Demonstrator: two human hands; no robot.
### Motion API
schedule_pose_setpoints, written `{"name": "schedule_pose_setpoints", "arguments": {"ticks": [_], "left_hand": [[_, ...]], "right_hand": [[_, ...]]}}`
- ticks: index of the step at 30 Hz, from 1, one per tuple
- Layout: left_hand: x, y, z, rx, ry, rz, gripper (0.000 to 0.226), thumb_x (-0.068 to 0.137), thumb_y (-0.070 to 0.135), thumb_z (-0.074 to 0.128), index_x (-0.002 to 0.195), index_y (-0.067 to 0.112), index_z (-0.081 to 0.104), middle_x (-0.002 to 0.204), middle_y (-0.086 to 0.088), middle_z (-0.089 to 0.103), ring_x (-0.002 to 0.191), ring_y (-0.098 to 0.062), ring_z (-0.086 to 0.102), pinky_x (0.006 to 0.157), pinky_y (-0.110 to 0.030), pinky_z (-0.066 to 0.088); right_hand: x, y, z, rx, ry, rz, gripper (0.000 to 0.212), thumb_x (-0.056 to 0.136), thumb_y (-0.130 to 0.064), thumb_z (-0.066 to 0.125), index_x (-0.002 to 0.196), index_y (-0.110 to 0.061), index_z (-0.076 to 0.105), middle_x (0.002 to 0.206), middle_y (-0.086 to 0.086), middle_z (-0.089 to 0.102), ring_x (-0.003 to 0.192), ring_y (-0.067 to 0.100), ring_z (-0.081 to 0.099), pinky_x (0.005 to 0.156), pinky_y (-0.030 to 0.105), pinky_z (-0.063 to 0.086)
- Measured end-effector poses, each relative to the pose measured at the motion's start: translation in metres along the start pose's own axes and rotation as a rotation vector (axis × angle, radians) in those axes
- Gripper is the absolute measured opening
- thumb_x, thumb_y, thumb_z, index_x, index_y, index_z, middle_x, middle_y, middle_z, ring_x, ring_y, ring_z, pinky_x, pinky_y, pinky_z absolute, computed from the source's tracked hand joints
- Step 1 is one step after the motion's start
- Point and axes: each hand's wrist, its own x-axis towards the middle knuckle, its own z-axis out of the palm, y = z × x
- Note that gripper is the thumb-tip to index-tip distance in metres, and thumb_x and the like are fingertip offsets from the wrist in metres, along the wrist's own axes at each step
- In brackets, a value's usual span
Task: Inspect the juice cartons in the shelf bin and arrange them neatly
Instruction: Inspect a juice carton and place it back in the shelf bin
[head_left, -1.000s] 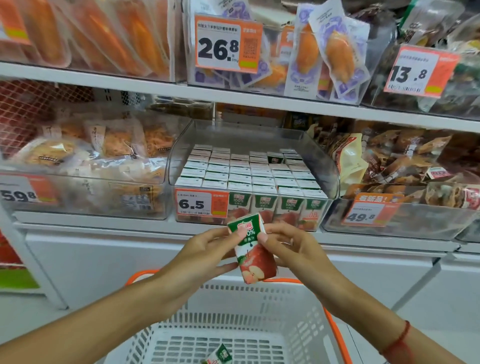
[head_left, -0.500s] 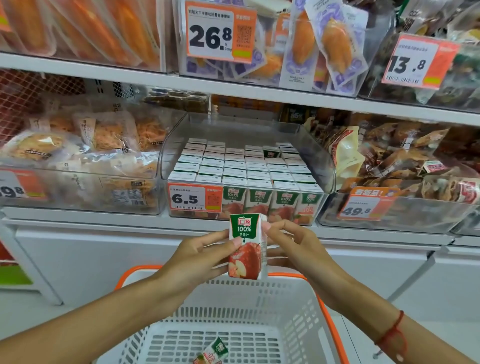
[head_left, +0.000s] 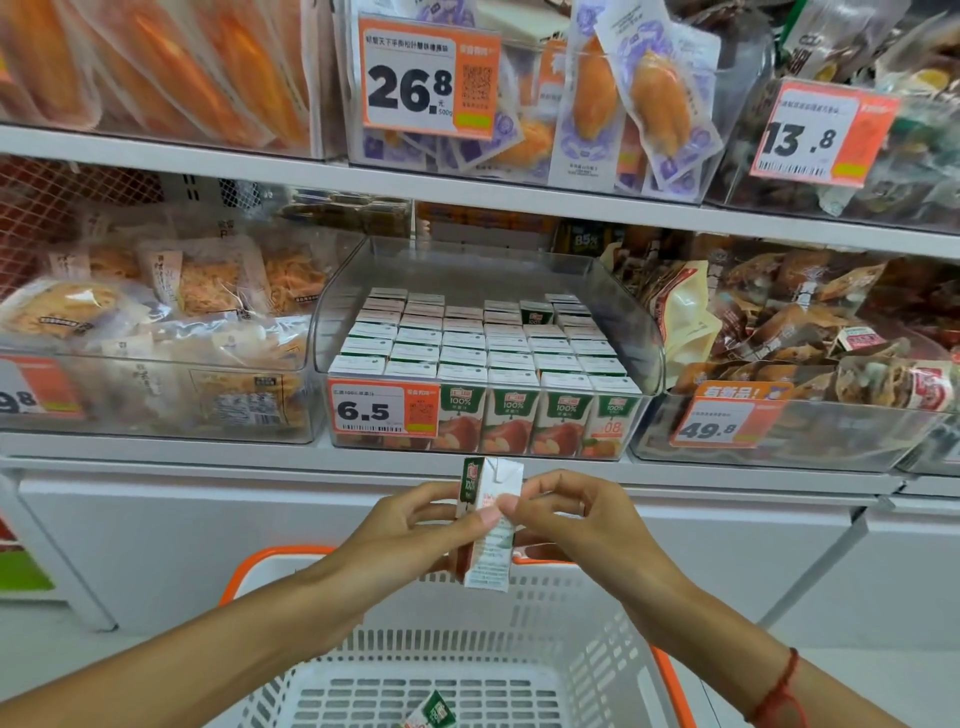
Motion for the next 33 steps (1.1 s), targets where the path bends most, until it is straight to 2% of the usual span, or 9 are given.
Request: {"name": "schedule_pose_setpoints", "arguments": {"ticks": [2,4,6,9,14,19,24,28,33], "left_hand": [[0.001,0.003,-0.003,0.038,0.002,0.014,0.053,0.066,0.06,0.069,0.115,0.043,0.065,0.116,0.016,0.069,0.11,0.002,0.062,0.092,-0.019,0.05],[0.002,0.004,-0.005,0.017,-0.007,0.031,0.052,0.073,0.059,0.066,0.122,0.039,0.063,0.119,0.015,0.068,0.113,-0.001,0.062,0.101,-0.026,0.046],[0.003,0.006,-0.004,-0.059,-0.016,0.07,0.041,0.082,0.051,0.062,0.12,0.035,0.065,0.11,0.014,0.073,0.105,-0.001,0.067,0.096,-0.024,0.05],[0.002,0.008,-0.001,-0.167,0.015,0.133,0.029,0.089,0.04,0.059,0.116,0.032,0.065,0.102,0.014,0.075,0.095,0.002,0.069,0.069,-0.008,0.052],[0.003,0.006,-0.001,-0.228,0.019,0.17,0.034,0.088,0.037,0.059,0.121,0.029,0.063,0.108,0.01,0.074,0.102,-0.002,0.068,0.073,-0.009,0.053],[0.006,0.002,-0.002,-0.134,0.145,0.206,0.026,0.082,0.042,0.065,0.107,0.036,0.07,0.101,0.017,0.074,0.095,0.002,0.069,0.072,-0.013,0.055],[0.008,0.001,0.001,-0.152,0.219,0.181,0.02,0.082,0.034,0.072,0.101,0.028,0.073,0.092,0.016,0.076,0.085,-0.001,0.072,0.06,-0.009,0.052],[0.007,0.001,-0.003,-0.109,0.197,0.173,0.017,0.081,0.035,0.073,0.098,0.032,0.072,0.092,0.019,0.075,0.086,0.002,0.071,0.064,-0.01,0.054],[0.007,0.006,-0.016,-0.047,0.052,0.123,0.021,0.084,0.036,0.071,0.105,0.037,0.068,0.101,0.015,0.075,0.094,0.003,0.069,0.072,-0.014,0.053]], "right_hand": [[0.001,-0.002,-0.002,0.007,-0.02,0.012,0.023,0.086,-0.027,0.071,0.098,-0.007,0.07,0.088,0.006,0.077,0.083,0.021,0.074,0.085,0.036,0.059],[0.003,-0.005,-0.004,0.006,-0.032,-0.004,0.019,0.088,-0.026,0.069,0.099,-0.011,0.072,0.091,0.003,0.077,0.085,0.018,0.074,0.08,0.028,0.059],[0.005,-0.007,-0.004,-0.005,-0.038,-0.031,0.023,0.085,-0.028,0.072,0.104,-0.015,0.07,0.095,0.003,0.076,0.088,0.015,0.073,0.078,0.023,0.058],[0.007,-0.007,-0.004,0.005,-0.135,0.026,0.044,0.08,-0.037,0.074,0.119,-0.02,0.062,0.109,-0.001,0.073,0.101,0.01,0.07,0.093,0.029,0.054],[0.006,-0.007,-0.001,-0.051,-0.228,-0.022,0.034,0.083,-0.028,0.075,0.116,-0.025,0.068,0.11,-0.005,0.074,0.106,0.01,0.067,0.105,0.037,0.046],[0.011,0.0,0.003,-0.114,-0.006,-0.049,0.031,0.069,-0.029,0.086,0.097,-0.029,0.074,0.091,-0.011,0.075,0.088,0.009,0.07,0.09,0.031,0.055],[0.01,0.006,0.007,-0.36,0.159,-0.199,0.05,0.056,-0.041,0.091,0.1,-0.033,0.068,0.084,-0.017,0.071,0.078,-0.001,0.065,0.072,0.026,0.058],[0.009,0.009,0.007,-0.371,0.101,-0.222,0.053,0.056,-0.046,0.089,0.1,-0.032,0.063,0.089,-0.015,0.069,0.081,0.001,0.065,0.07,0.028,0.059],[0.018,-0.004,-0.011,-0.192,-0.004,-0.16,0.02,0.082,-0.036,0.073,0.1,-0.028,0.069,0.092,-0.011,0.072,0.085,0.001,0.069,0.072,0.019,0.056]]}}
